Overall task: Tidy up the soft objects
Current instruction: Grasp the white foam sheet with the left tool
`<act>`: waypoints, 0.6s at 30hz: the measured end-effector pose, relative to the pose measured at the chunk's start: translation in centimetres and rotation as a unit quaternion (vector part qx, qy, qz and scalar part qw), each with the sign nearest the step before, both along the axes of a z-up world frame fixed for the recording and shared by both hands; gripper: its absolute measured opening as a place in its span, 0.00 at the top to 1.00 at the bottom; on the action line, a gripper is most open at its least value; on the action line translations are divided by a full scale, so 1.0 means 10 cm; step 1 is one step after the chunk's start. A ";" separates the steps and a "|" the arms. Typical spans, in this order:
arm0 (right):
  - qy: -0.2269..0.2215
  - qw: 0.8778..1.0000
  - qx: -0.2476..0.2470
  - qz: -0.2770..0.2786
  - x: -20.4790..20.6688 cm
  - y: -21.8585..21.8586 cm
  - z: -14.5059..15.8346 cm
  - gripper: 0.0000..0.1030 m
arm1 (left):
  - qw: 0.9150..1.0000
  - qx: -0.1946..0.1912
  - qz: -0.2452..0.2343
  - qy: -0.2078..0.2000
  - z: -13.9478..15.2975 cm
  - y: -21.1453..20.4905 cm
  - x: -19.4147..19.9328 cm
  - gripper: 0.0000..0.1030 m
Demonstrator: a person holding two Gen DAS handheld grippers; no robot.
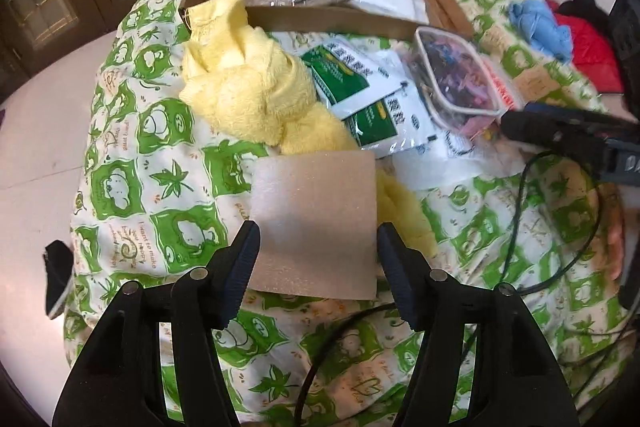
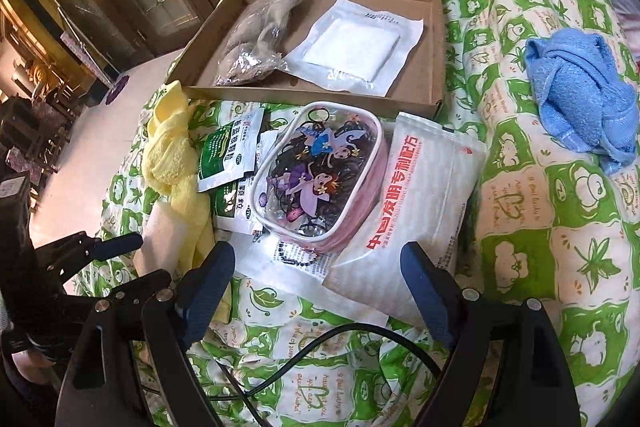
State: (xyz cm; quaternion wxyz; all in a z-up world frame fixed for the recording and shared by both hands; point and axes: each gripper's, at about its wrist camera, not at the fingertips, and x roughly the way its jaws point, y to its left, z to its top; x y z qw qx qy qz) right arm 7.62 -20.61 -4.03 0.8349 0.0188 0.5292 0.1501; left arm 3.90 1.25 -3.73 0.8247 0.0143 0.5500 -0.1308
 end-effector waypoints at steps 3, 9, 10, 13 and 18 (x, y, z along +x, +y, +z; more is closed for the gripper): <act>0.001 1.000 0.000 -0.001 0.00 0.00 -0.01 0.17 | 1.000 -0.021 -0.006 -0.002 0.02 0.04 0.02 0.37; 0.007 1.000 0.002 -0.002 0.01 0.03 -0.05 0.09 | 1.000 -0.006 0.004 0.025 -0.17 0.07 0.09 0.30; 0.008 1.000 0.003 -0.001 0.02 0.04 -0.05 0.07 | 1.000 -0.011 0.006 0.025 -0.17 0.07 0.10 0.30; 0.011 1.000 0.007 -0.003 0.08 0.06 -0.03 0.05 | 0.999 -0.027 0.015 0.027 -0.16 0.11 0.11 0.30; 0.033 0.999 0.024 -0.033 0.26 -0.01 0.03 0.05 | 0.997 -0.056 0.037 0.026 -0.09 0.21 0.09 0.30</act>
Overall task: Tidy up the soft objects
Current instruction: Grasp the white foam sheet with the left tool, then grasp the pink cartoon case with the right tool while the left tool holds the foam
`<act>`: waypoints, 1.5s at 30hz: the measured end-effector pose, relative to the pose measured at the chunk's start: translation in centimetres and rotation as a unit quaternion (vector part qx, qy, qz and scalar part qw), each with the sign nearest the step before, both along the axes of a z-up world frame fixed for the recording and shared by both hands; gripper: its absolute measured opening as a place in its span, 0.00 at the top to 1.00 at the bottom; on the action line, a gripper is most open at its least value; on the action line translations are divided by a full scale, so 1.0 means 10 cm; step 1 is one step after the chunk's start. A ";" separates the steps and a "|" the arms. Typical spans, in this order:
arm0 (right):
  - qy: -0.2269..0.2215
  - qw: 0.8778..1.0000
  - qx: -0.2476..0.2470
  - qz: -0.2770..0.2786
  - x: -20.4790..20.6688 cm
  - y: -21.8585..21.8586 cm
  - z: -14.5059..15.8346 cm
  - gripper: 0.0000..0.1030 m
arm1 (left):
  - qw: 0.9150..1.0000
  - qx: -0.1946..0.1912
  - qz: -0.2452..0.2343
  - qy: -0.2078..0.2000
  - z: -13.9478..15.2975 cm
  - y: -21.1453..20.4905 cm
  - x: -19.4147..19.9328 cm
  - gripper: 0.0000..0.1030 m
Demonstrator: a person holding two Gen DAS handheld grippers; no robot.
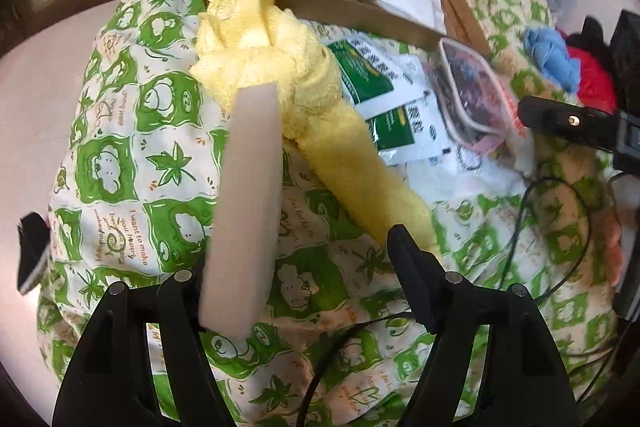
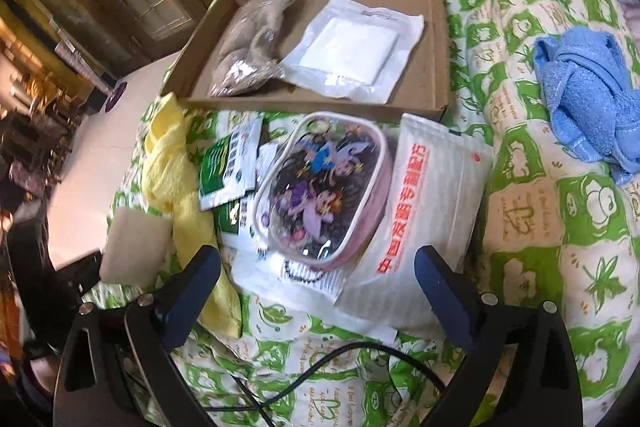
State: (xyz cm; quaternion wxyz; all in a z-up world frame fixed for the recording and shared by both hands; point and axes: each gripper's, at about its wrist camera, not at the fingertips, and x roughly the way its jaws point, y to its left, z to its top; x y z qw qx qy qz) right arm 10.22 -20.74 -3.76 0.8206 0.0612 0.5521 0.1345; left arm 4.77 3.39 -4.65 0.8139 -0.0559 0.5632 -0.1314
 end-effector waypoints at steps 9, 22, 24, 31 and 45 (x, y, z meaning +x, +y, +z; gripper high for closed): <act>0.047 0.998 0.043 -0.030 0.31 0.10 -0.04 0.06 | 0.999 -0.020 -0.024 -0.036 0.21 -0.09 -0.10 0.30; 0.048 0.998 -0.033 -0.010 0.36 0.37 -0.38 0.21 | 0.998 -0.039 -0.024 -0.037 0.19 -0.12 -0.09 0.30; 0.049 0.999 -0.020 -0.004 0.30 0.34 -0.36 0.21 | 0.998 -0.033 -0.029 -0.037 0.18 -0.17 -0.09 0.30; 0.035 0.999 -0.008 0.014 0.08 0.32 -0.30 0.21 | 0.999 0.024 -0.026 -0.040 0.08 -0.30 -0.07 0.30; 0.032 0.999 -0.012 0.020 0.09 0.35 -0.37 0.21 | 0.998 0.033 -0.044 -0.039 0.02 -0.40 -0.09 0.29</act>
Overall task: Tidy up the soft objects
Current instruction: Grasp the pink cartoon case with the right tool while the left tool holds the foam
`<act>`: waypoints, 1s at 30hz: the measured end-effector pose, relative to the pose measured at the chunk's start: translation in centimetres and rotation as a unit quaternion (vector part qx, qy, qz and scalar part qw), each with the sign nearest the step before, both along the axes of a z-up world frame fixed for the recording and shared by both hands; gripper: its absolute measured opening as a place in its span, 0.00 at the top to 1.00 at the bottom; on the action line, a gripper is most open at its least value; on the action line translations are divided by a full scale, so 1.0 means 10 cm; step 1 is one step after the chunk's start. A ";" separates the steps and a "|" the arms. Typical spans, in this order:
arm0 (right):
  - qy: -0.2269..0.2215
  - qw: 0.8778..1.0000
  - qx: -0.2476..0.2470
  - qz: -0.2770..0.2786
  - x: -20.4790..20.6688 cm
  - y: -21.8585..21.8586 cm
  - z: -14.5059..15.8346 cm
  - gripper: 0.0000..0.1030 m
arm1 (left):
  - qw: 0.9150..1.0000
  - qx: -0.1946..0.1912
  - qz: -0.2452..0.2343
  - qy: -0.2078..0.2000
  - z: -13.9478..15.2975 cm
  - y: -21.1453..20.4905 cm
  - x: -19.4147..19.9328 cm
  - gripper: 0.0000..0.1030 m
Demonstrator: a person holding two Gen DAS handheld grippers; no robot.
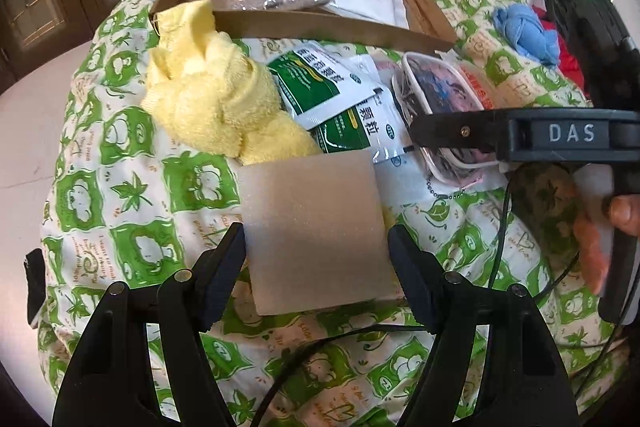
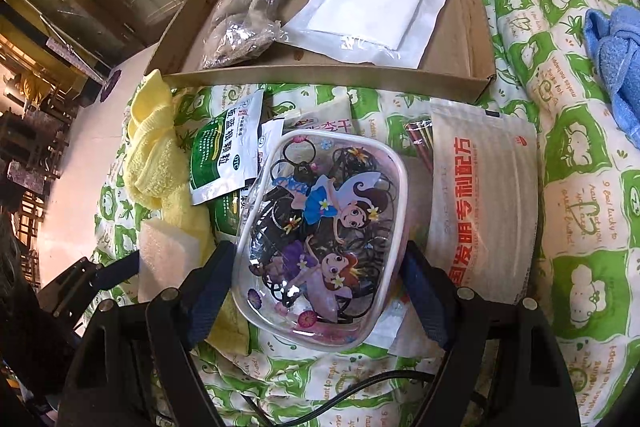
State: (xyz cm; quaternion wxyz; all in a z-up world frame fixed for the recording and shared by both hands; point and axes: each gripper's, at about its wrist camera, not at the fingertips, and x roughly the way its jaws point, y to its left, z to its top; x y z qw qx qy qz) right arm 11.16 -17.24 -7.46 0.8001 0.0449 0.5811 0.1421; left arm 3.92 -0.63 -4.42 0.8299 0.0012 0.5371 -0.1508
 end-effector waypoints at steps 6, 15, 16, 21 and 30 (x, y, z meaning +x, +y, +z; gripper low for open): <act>0.000 1.000 0.000 0.000 -0.01 -0.02 0.00 0.21 | 1.000 0.006 0.003 0.010 -0.06 -0.02 0.03 0.29; 0.000 1.000 0.000 0.001 -0.02 -0.03 0.00 0.21 | 1.000 -0.001 0.014 -0.012 -0.02 0.01 0.01 0.32; 0.000 1.000 0.001 0.000 -0.02 -0.04 0.00 0.21 | 1.000 -0.002 0.014 -0.014 0.00 0.02 0.01 0.32; 0.001 1.000 0.004 0.000 -0.03 -0.03 0.02 0.21 | 1.000 -0.001 0.011 -0.017 0.01 0.01 0.00 0.32; 0.001 1.000 0.012 0.005 -0.04 -0.08 0.14 0.21 | 1.000 0.002 0.020 -0.015 0.02 0.05 -0.01 0.32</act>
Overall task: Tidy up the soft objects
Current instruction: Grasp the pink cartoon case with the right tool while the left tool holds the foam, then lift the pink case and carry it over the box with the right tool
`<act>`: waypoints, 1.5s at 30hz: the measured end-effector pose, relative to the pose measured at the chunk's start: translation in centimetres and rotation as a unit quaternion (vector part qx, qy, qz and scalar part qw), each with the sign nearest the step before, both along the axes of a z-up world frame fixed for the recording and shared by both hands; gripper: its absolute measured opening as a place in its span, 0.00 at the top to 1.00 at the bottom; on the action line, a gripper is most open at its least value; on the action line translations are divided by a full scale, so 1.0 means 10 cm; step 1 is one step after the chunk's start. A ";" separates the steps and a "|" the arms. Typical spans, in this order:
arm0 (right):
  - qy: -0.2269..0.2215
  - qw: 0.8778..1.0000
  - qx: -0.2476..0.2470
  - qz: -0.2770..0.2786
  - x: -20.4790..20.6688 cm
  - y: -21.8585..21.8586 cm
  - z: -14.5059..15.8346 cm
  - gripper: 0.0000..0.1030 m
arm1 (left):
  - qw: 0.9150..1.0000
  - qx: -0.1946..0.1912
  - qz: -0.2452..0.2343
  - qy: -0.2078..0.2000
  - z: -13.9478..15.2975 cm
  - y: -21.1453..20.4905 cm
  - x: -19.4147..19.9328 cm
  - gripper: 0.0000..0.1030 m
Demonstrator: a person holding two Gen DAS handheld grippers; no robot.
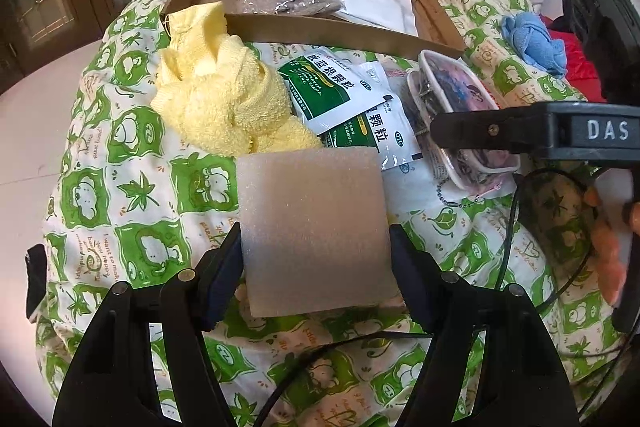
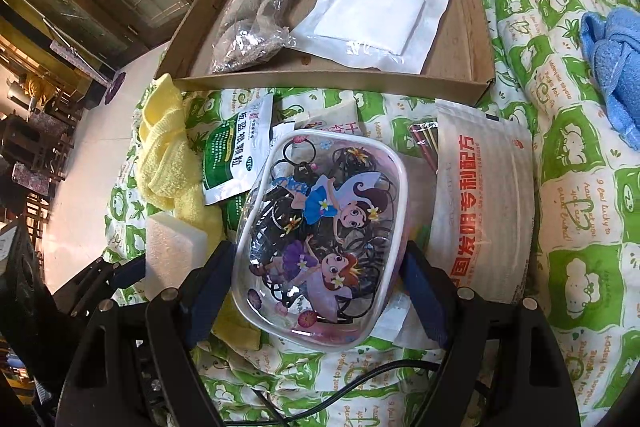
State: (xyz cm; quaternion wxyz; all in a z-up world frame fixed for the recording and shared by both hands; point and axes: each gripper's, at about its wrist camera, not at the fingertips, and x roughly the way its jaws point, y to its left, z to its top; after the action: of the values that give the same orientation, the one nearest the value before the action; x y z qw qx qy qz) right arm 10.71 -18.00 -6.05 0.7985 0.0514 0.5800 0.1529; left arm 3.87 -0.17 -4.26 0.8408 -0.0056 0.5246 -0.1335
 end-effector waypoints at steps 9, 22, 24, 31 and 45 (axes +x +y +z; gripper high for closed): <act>-0.007 1.000 0.016 0.000 -0.03 -0.09 0.08 0.21 | 1.000 0.009 0.008 -0.006 0.03 0.01 -0.03 0.32; -0.010 0.999 0.034 -0.004 -0.05 -0.22 0.16 0.21 | 0.999 0.027 0.019 -0.008 0.11 0.01 0.01 0.32; -0.011 0.999 0.036 -0.006 -0.05 -0.25 0.18 0.21 | 0.999 0.025 0.020 -0.009 0.14 0.02 0.03 0.32; -0.020 0.999 0.038 -0.012 -0.08 -0.32 0.26 0.21 | 0.999 0.016 0.026 -0.017 0.30 0.05 0.11 0.32; -0.021 0.999 0.037 -0.011 -0.08 -0.35 0.33 0.21 | 0.999 0.024 0.020 -0.022 0.50 0.03 0.36 0.32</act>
State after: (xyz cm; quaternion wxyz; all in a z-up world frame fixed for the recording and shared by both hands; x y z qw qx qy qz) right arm 9.93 -21.48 -2.79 0.8099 0.0838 0.5563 0.1662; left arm 7.42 0.16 0.79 0.8545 0.0069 0.5088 -0.1040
